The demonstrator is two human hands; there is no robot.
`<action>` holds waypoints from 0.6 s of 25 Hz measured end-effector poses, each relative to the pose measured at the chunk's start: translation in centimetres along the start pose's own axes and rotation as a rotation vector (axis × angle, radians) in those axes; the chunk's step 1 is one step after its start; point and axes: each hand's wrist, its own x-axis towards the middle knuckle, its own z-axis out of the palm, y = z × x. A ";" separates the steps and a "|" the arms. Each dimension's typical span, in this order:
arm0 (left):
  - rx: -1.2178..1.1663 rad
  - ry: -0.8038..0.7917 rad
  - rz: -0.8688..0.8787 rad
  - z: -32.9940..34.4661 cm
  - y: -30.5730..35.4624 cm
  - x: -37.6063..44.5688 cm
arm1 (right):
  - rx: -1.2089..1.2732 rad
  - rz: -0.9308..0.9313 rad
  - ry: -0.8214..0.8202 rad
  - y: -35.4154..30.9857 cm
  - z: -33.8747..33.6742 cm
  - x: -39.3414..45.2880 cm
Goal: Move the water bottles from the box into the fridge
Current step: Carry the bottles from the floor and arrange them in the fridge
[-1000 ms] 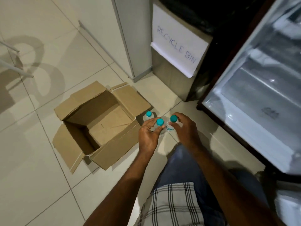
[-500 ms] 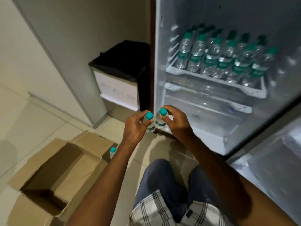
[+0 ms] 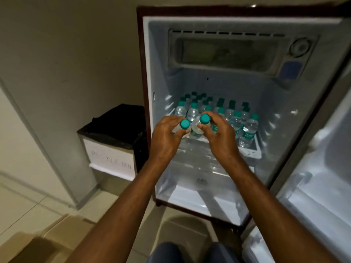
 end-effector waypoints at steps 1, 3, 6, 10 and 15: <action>-0.007 0.024 0.036 0.5 0.7 1.2 | -0.003 -0.019 0.051 -0.4 -0.6 1.0; -0.002 0.057 0.101 1.6 1.7 3.5 | 0.015 -0.050 0.161 -1.0 -1.5 2.9; -0.060 0.078 0.141 3.3 2.6 6.3 | 0.088 -0.071 0.309 -1.1 -2.2 5.3; -0.103 0.064 0.137 5.8 2.2 9.7 | 0.197 -0.006 0.445 0.1 -1.6 8.6; -0.147 0.025 0.054 8.9 0.0 13.5 | 0.322 0.180 0.562 3.0 -0.2 12.5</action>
